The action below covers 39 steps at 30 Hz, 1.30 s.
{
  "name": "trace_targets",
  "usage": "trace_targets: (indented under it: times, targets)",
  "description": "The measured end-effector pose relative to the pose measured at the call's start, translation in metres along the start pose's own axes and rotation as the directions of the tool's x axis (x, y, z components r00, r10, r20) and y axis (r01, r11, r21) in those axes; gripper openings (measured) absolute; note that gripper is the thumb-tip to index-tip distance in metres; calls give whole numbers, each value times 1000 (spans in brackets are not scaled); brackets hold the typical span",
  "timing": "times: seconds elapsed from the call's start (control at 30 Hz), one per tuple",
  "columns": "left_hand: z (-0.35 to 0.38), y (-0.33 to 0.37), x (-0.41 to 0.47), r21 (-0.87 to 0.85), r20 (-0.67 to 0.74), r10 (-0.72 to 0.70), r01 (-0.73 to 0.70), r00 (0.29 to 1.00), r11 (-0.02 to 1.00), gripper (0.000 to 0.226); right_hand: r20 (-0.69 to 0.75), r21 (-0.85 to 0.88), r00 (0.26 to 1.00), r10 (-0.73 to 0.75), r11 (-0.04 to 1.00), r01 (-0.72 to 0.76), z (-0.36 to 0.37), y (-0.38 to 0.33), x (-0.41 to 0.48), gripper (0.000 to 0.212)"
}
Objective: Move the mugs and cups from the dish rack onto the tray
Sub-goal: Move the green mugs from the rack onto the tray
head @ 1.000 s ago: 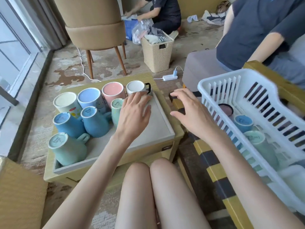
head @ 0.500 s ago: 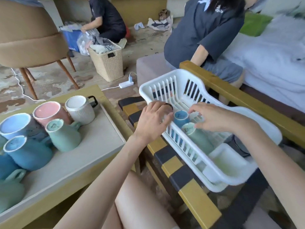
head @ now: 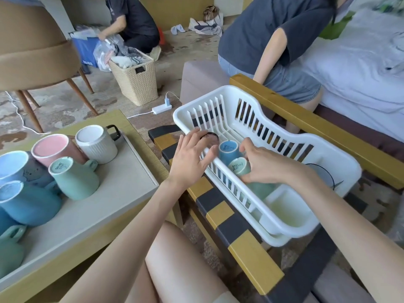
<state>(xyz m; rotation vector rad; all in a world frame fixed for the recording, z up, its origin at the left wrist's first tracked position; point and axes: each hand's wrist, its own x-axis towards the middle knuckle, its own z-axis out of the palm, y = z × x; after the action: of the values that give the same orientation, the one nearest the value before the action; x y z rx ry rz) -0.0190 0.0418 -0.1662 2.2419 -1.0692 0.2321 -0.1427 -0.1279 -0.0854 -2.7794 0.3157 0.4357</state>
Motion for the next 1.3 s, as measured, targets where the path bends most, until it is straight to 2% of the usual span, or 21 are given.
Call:
trace_targets:
  times: [0.1,0.2,0.37,0.47,0.53,0.6,0.7,0.77,0.83,0.97,1.07,1.13,1.23,1.3]
  targets:
    - [-1,0,0,-14,11,-6,6,1000,1000,44,-76,35,997,-30,999,33,3,2,-5,46]
    - [-1,0,0,-30,26,-7,8,1000,1000,38,-176,122,984,10,992,11,0,8,-13,41]
    - [0,1,2,-41,51,-28,30,998,999,35,-328,386,932,153,922,-15,-11,24,-32,48]
    - [-5,3,6,-60,105,-54,61,993,996,33,-442,501,876,190,863,66,-22,27,-41,57]
    - [-11,8,11,-118,139,-64,81,988,990,33,-506,604,841,194,775,185,-27,25,-44,56]
    - [-22,18,13,-258,124,-88,118,988,959,32,-544,683,817,189,665,301,-28,20,-43,50]
    - [-41,31,11,-484,178,-160,228,971,845,41,-559,767,808,185,484,420,-21,8,-36,43]
    - [-55,34,8,-596,265,-164,296,950,746,49,-552,806,813,186,371,462,-15,-3,-30,42]
    - [-66,34,4,-671,312,-112,302,944,678,60,-532,835,826,185,274,476,-9,-16,-25,41]
    - [-79,25,-8,-677,294,-77,265,953,687,90,-494,867,862,115,141,478,2,-44,-18,43]
    - [-89,10,-21,-623,193,-119,215,974,752,89,-482,871,875,46,132,473,11,-69,-12,44]
    - [-96,-3,-35,-555,93,-146,173,985,814,86,-487,861,873,27,179,475,18,-85,-3,44]
    - [-106,-24,-56,-380,-72,-147,109,987,919,84,-475,809,880,11,399,431,34,-109,15,48]
    - [-109,-39,-69,-211,-155,-78,44,985,976,84,-467,771,884,26,501,393,46,-124,27,54]
